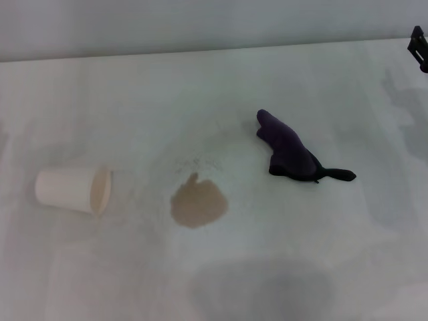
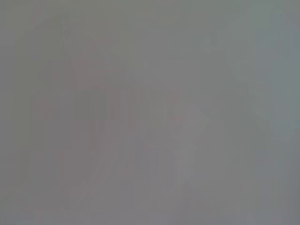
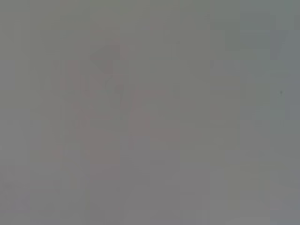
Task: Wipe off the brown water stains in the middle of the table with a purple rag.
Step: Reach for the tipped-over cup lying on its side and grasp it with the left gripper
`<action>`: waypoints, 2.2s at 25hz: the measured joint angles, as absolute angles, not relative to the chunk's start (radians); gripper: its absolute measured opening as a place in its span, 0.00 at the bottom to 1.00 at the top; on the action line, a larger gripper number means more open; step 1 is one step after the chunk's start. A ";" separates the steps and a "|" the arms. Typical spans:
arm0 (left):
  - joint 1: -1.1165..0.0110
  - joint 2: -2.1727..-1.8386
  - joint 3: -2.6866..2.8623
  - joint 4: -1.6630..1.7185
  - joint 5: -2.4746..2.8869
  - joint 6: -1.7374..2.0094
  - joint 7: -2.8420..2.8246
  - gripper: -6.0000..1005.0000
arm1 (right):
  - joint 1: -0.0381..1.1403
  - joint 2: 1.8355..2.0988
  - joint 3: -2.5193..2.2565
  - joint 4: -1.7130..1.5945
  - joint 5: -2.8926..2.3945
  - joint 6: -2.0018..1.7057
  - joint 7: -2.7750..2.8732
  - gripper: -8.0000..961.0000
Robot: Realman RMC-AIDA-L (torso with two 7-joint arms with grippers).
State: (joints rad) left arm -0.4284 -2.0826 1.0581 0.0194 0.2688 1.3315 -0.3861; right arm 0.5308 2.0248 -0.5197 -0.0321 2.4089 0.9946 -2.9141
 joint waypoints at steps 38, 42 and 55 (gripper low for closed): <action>-0.396 -1.762 0.773 1.186 1.975 1.645 -1.821 0.88 | 0.601 2.025 -0.518 -0.015 2.415 0.920 -2.848 0.90; -0.506 -1.758 0.790 1.223 2.118 1.734 -1.757 0.88 | 0.610 2.026 -0.518 -0.008 2.415 0.922 -2.847 0.90; -0.703 -1.806 1.161 1.235 2.341 1.749 -1.735 0.88 | 0.606 2.028 -0.518 -0.003 2.414 0.926 -2.809 0.90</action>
